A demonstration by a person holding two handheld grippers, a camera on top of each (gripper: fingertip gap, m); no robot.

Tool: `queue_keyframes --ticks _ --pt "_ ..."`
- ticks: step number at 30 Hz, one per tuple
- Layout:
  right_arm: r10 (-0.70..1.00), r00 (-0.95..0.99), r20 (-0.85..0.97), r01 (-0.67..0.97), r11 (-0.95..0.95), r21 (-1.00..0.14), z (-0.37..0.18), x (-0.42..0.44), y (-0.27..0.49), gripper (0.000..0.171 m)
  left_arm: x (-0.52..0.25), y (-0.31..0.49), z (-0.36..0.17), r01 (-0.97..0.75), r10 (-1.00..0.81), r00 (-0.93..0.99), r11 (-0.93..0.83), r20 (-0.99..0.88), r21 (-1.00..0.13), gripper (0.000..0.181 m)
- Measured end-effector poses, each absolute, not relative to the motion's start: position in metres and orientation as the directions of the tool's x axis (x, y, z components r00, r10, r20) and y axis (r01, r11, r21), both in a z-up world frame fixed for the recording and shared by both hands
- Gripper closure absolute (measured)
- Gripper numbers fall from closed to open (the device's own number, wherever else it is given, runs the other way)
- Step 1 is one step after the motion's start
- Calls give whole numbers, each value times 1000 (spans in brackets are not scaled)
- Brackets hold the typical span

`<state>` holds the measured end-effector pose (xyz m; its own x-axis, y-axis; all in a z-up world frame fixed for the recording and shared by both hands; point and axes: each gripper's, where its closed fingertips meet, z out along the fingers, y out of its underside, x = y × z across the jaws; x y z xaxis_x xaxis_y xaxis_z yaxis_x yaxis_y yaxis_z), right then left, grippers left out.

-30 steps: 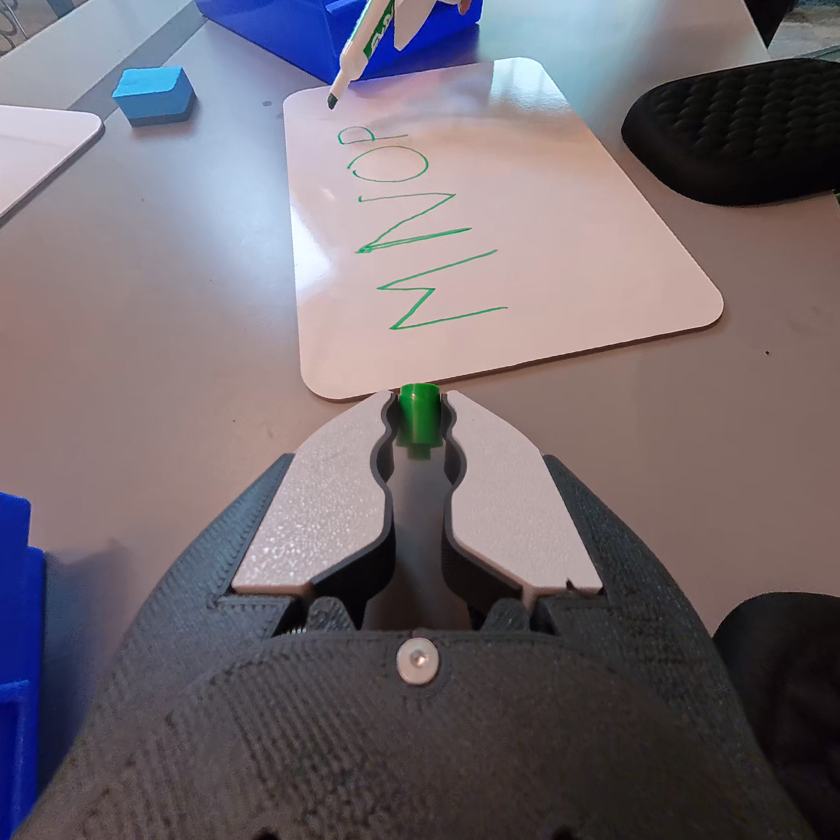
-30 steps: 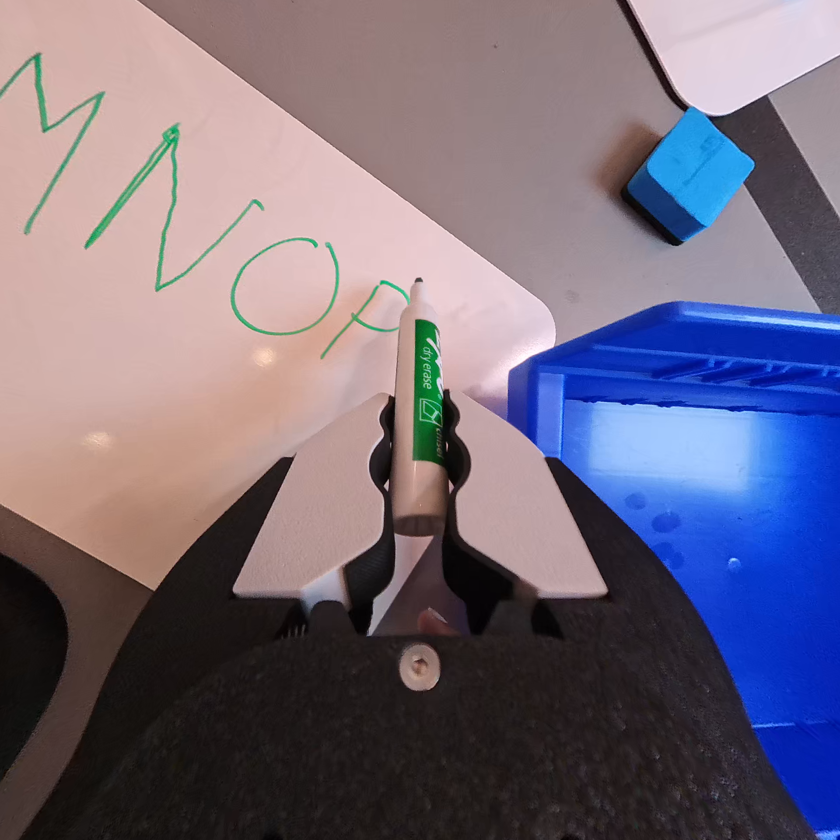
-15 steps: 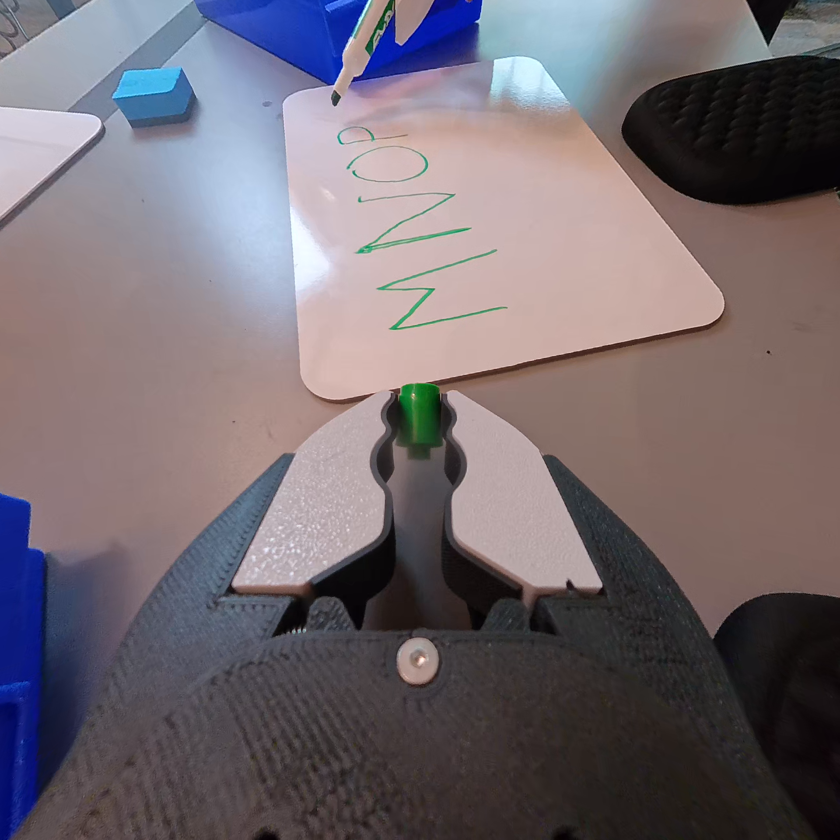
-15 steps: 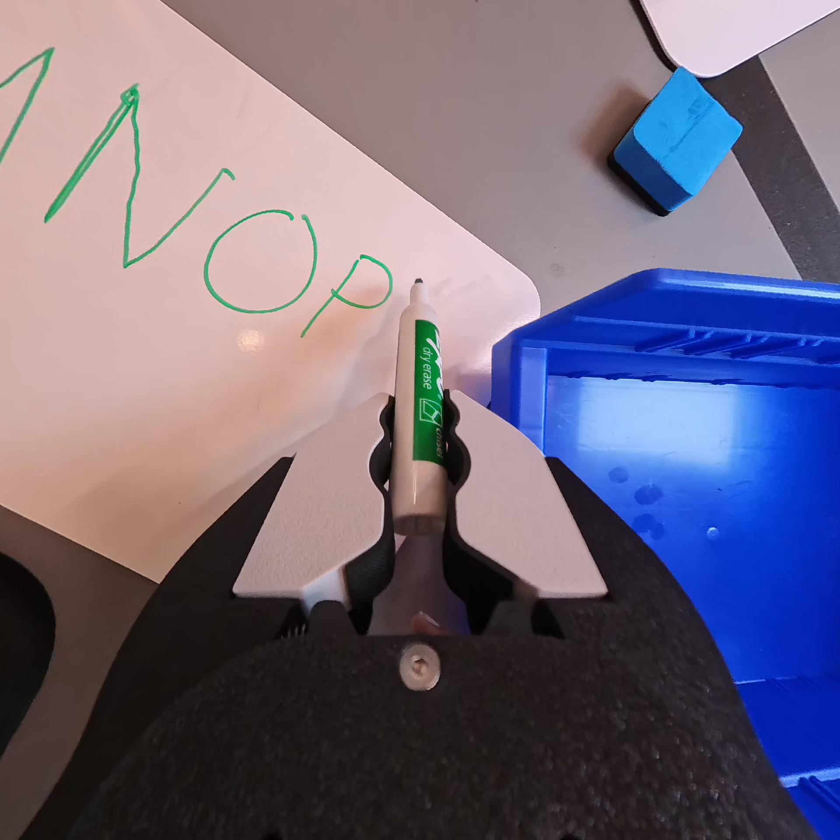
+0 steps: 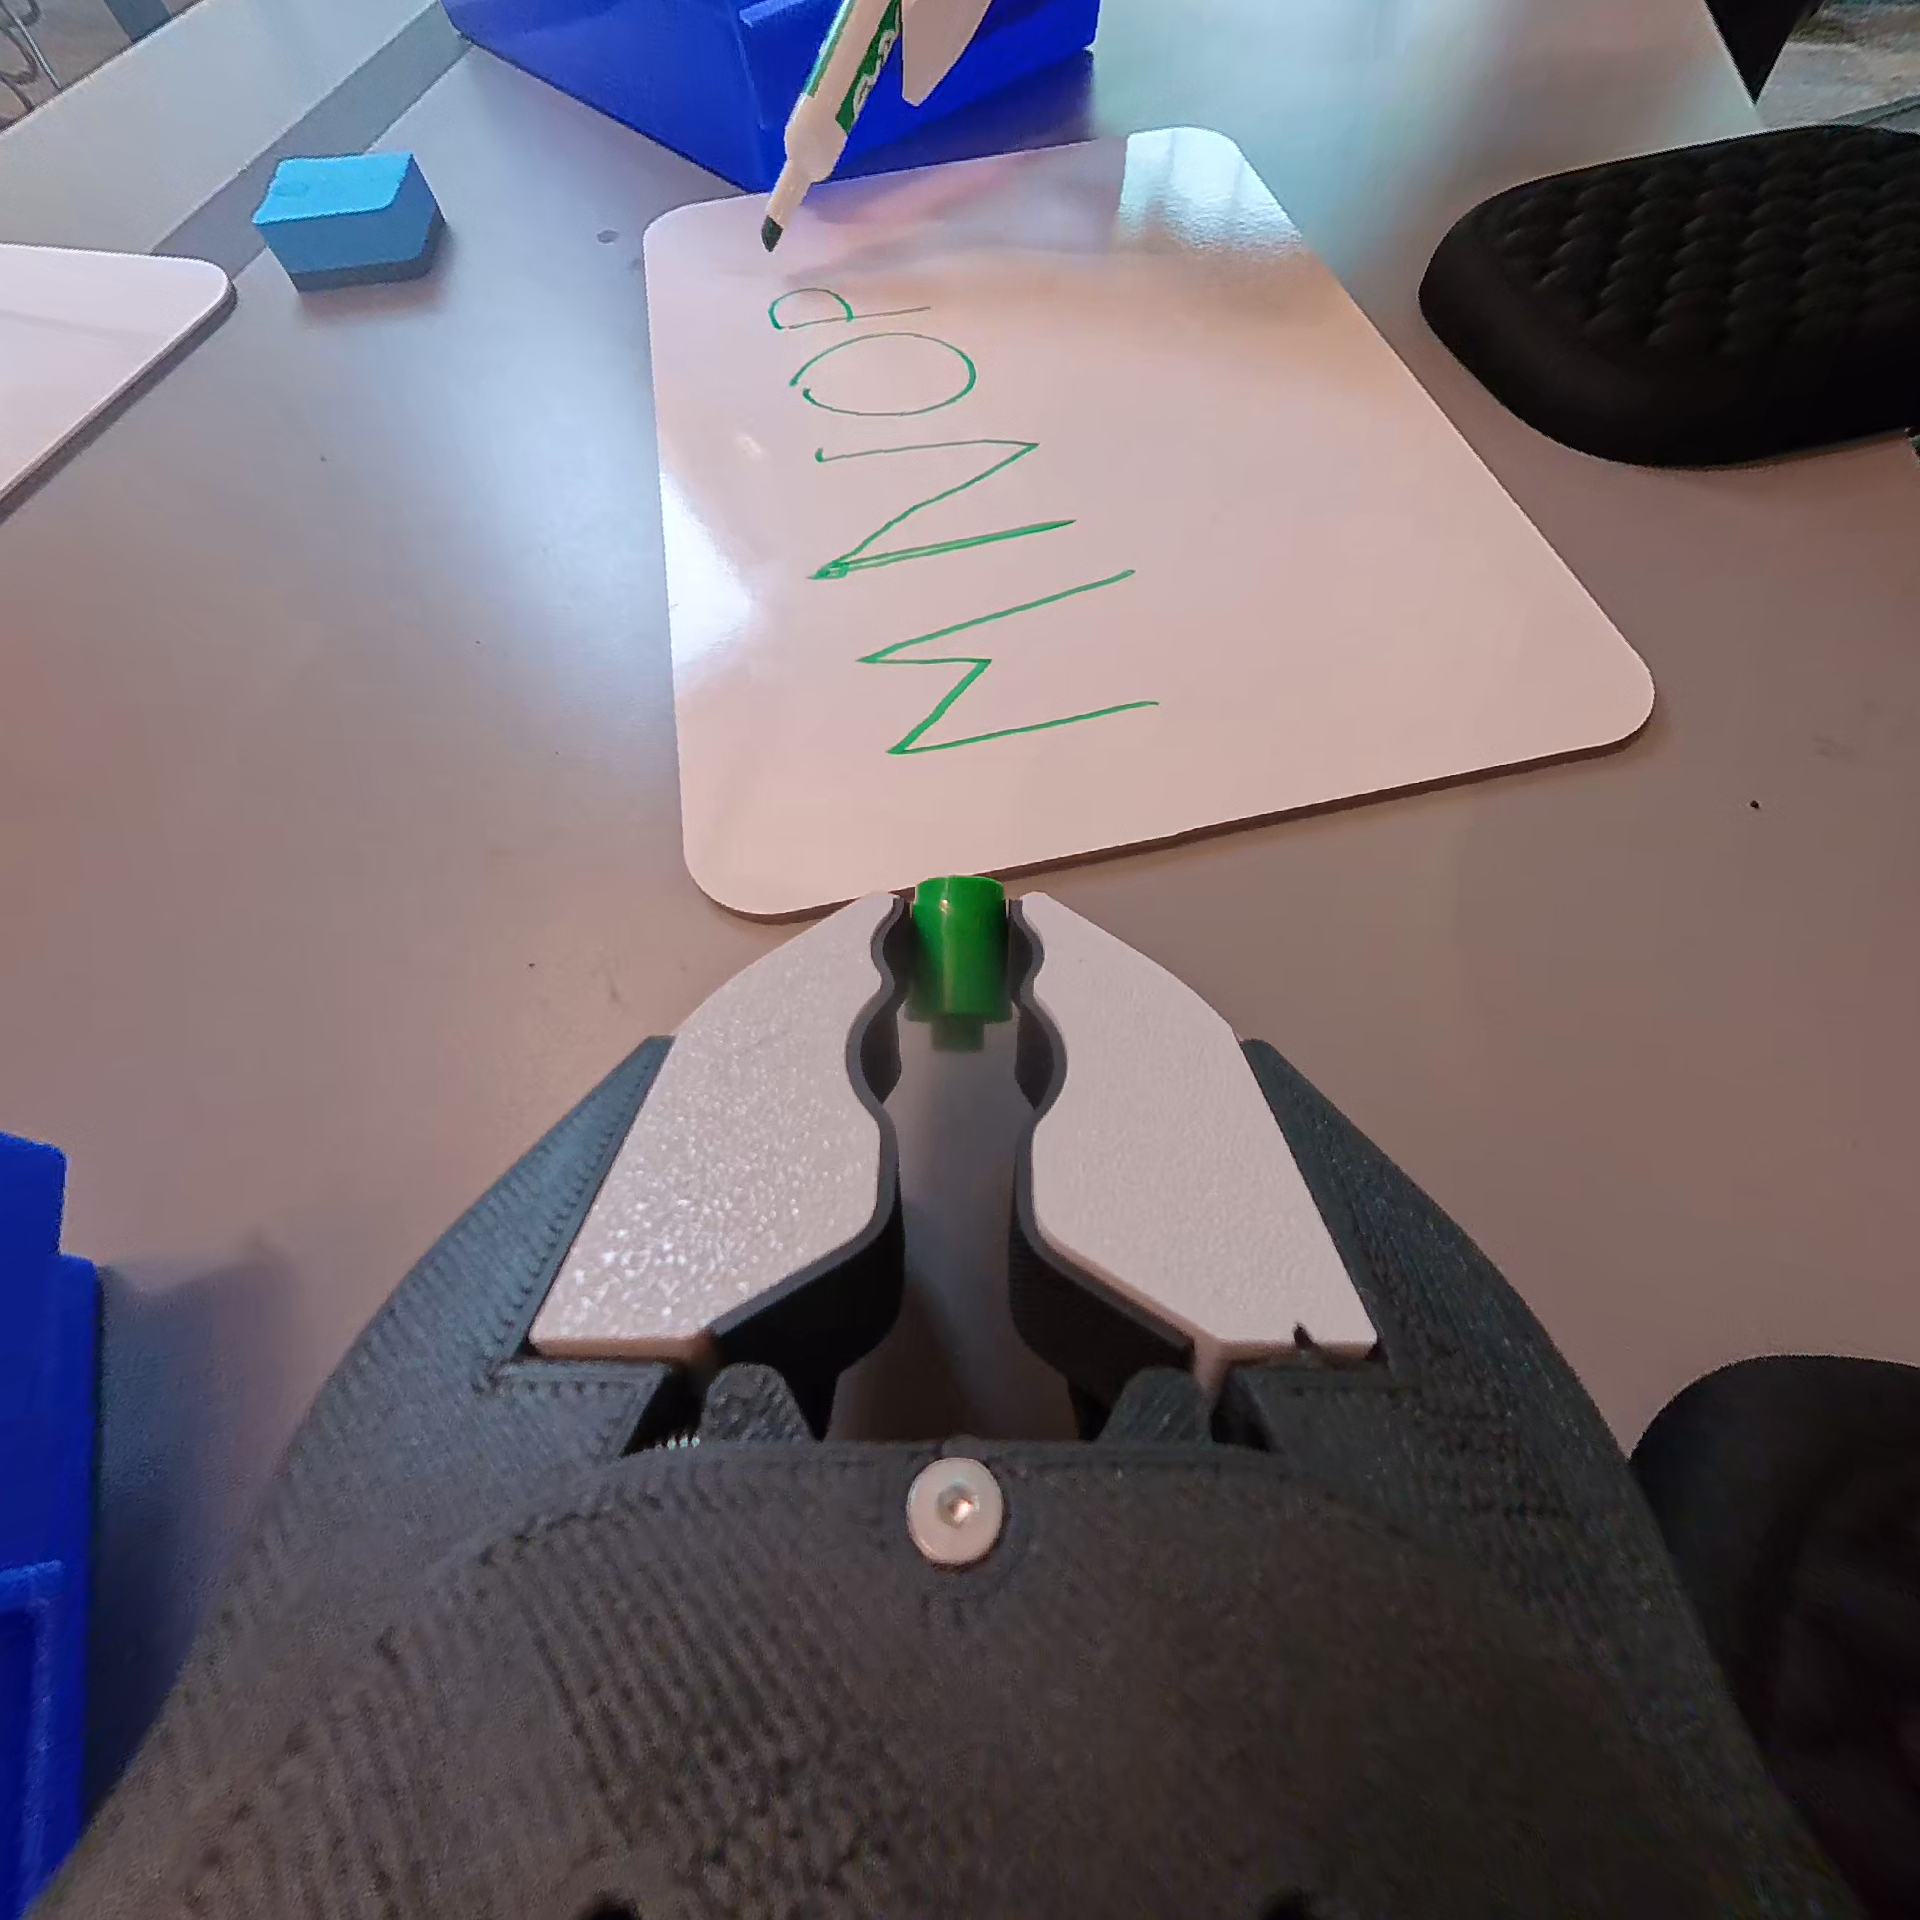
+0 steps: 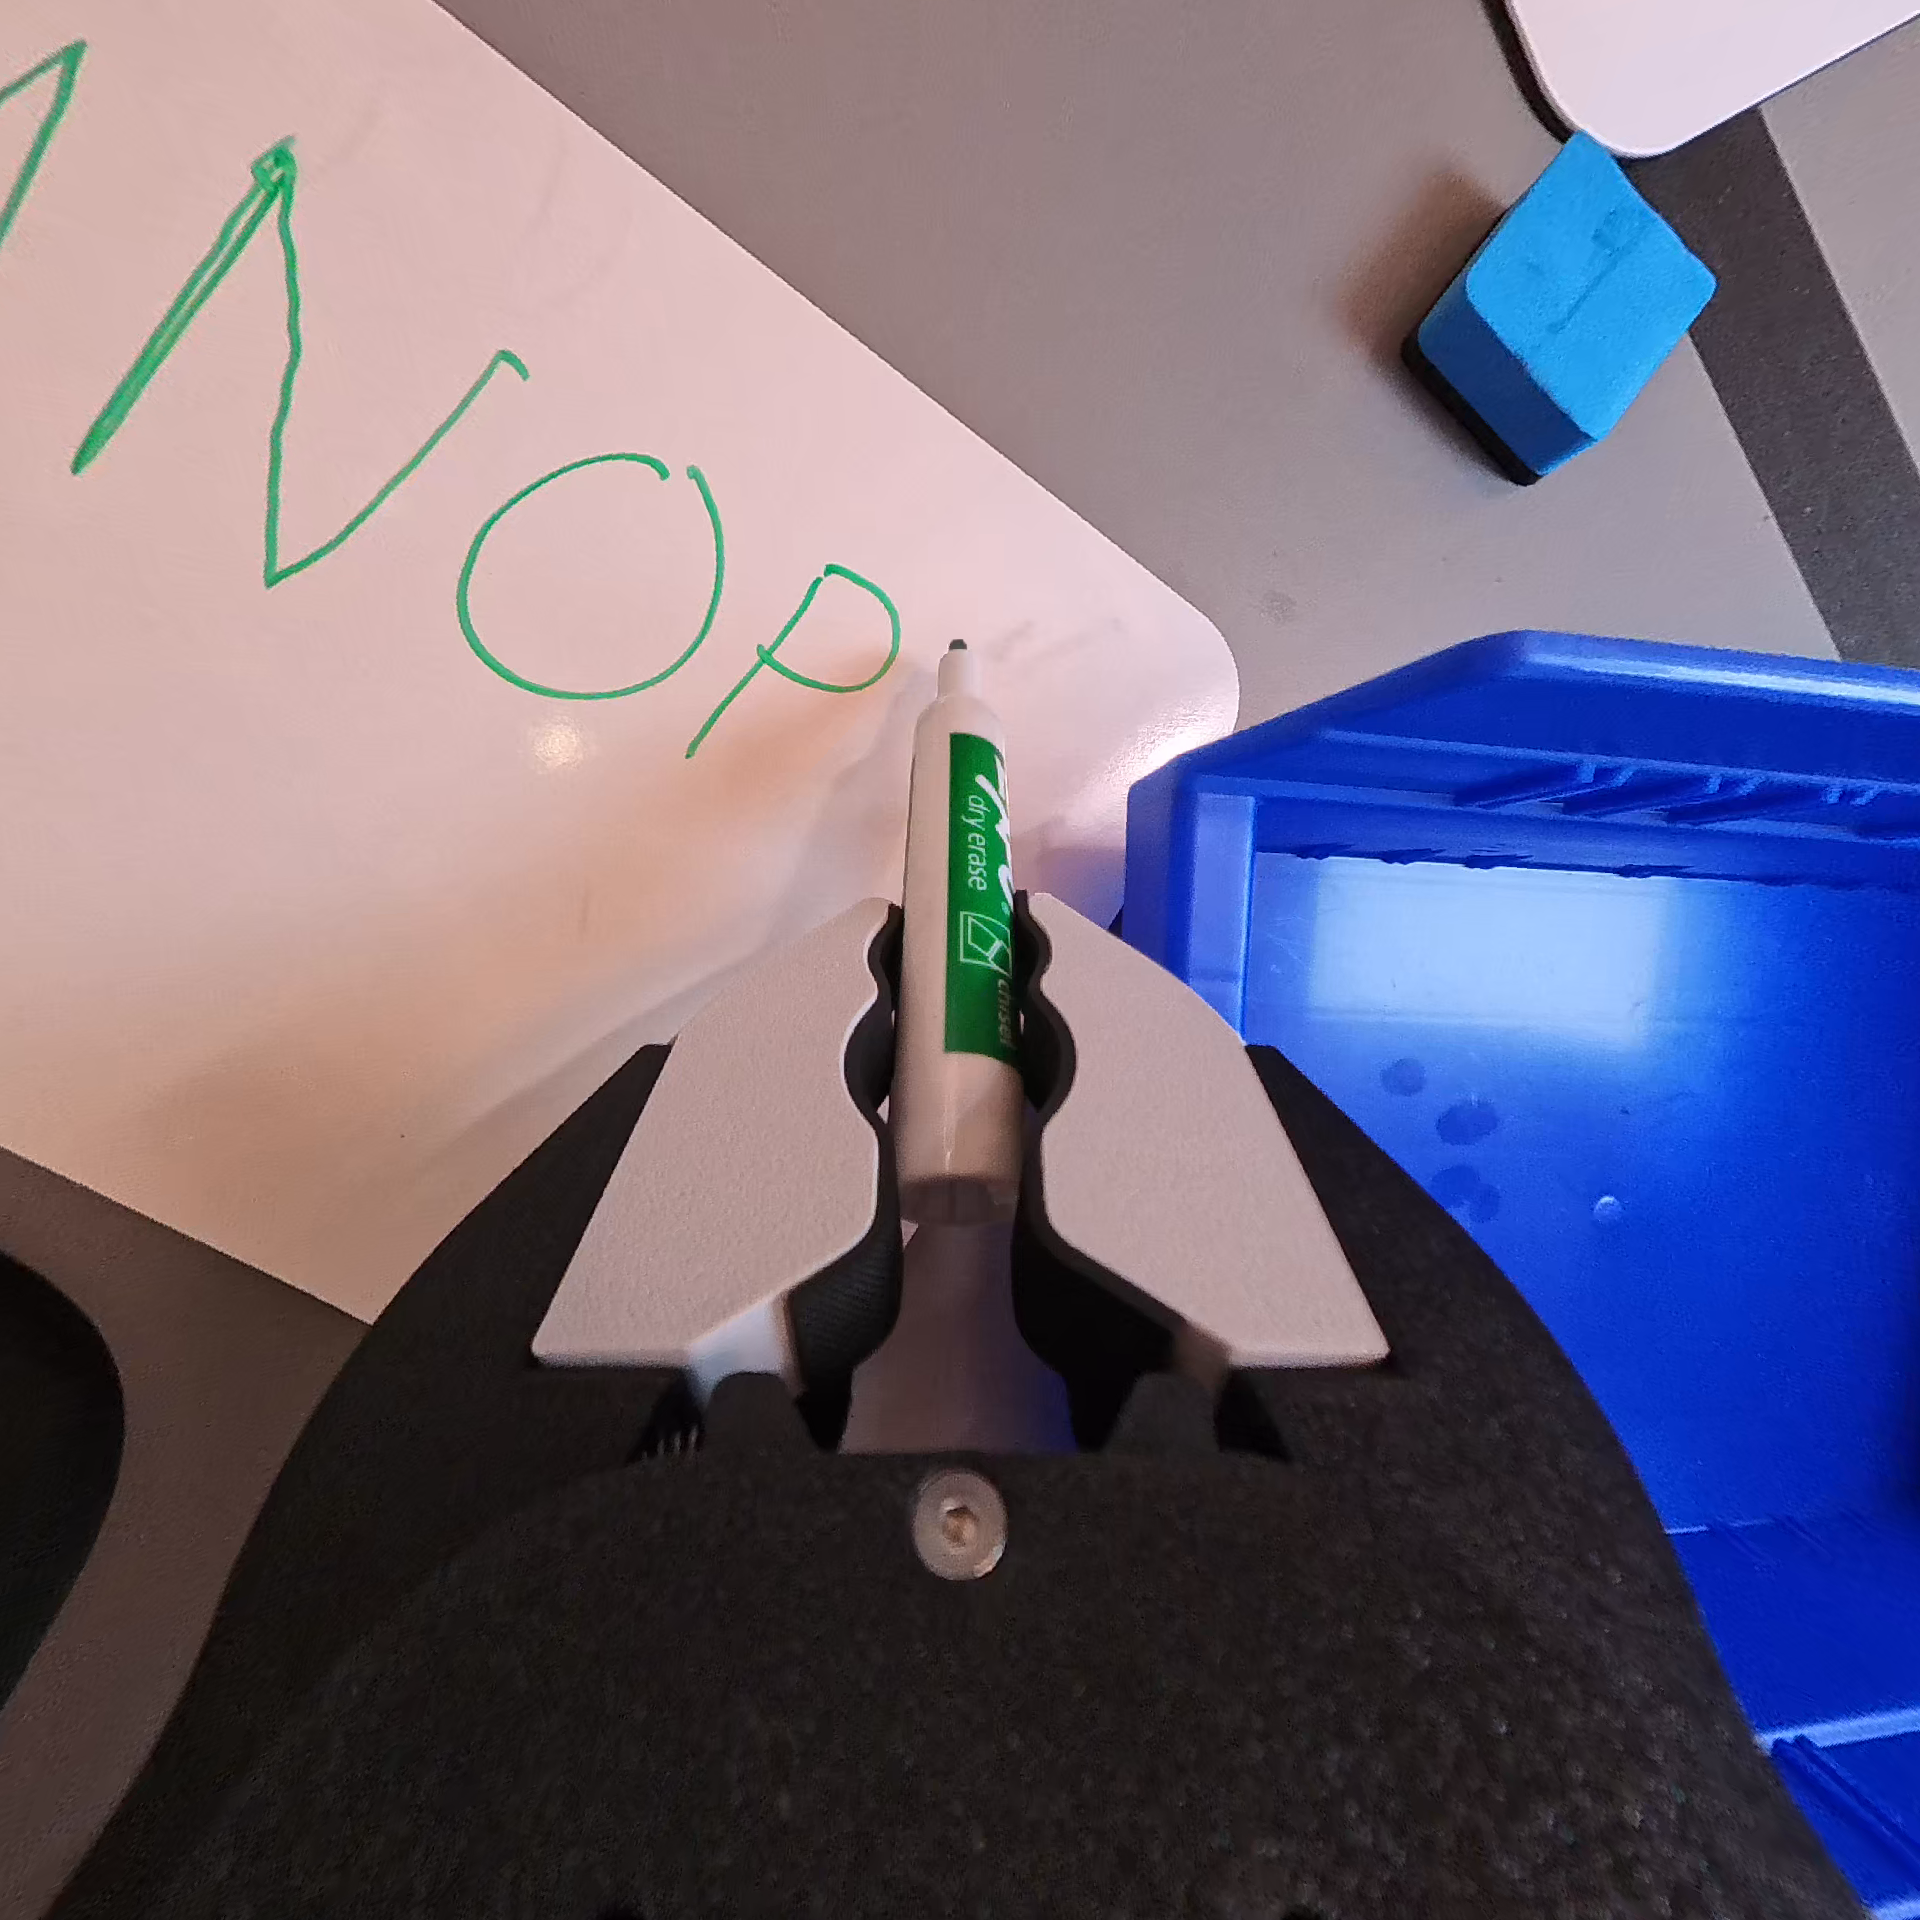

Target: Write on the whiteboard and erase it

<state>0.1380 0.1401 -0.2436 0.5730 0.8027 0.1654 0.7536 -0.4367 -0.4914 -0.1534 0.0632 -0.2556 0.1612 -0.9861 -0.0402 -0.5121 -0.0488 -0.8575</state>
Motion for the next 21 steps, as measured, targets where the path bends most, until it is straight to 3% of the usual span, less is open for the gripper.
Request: queue_keyframes --ticks 21 --pt "835 527 158 803 -428 -415 -249 132 130 152 -153 63 -256 -513 -987 157 -48 -39 -857 163"
